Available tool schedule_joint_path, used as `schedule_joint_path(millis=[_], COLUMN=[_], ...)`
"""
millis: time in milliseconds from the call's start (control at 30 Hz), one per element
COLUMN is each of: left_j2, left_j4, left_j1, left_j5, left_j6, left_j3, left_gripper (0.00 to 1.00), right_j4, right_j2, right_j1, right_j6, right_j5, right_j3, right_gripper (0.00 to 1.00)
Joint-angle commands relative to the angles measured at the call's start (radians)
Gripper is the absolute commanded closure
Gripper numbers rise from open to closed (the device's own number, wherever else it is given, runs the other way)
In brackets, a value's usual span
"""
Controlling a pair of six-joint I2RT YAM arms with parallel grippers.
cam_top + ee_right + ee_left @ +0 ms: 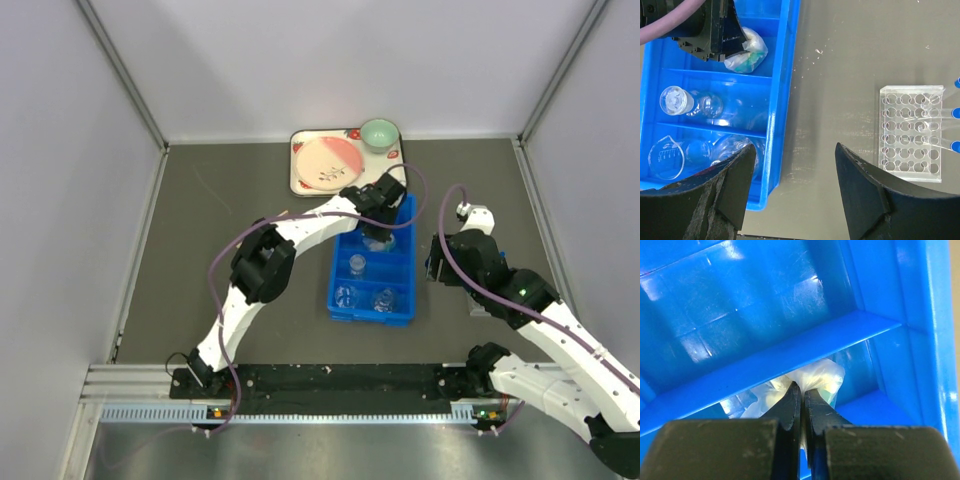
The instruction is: Organize the chemistry lab equipment
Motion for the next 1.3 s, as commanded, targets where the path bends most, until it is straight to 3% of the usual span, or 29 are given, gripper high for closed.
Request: schedule_joint_path(millis=[0, 300, 767, 1000, 1267], left_j2=[-0.125, -0.242, -0.382, -0.343, -0.245], left_j4=[0.006, -0.025, 0.027, 0.096, 0.127], left_j1=[-0.015, -0.041, -0.141, -0.175, -0.182], left_j5=[-0.020, -0.045, -0.056, -0.051, -0.036], left_j6=[0.004, 0.001, -0.056, -0.073, -0.062], left_j3=[0.021, -0.029, -0.305, -0.370, -0.307], left_gripper=[1.00, 1.00, 1.00, 1.00, 1.00], right_j4=[0.004, 0.004, -0.022, -0.032, -0.046], right_j2=[-0.008, -0.015, -0.041, -0.054, -0.074], right_j1=[-0.008, -0.008, -0.008, -0.008, -0.008], right_j6=[0.005, 0.008, 0.025, 0.034, 0.032], right_j5=[0.009, -0.007, -0.028, -0.042, -0.028], right_j3=[0.017, 0.029, 0.042, 0.037, 0.028], right_gripper=[0.34, 0.35, 0.35, 0.35, 0.35])
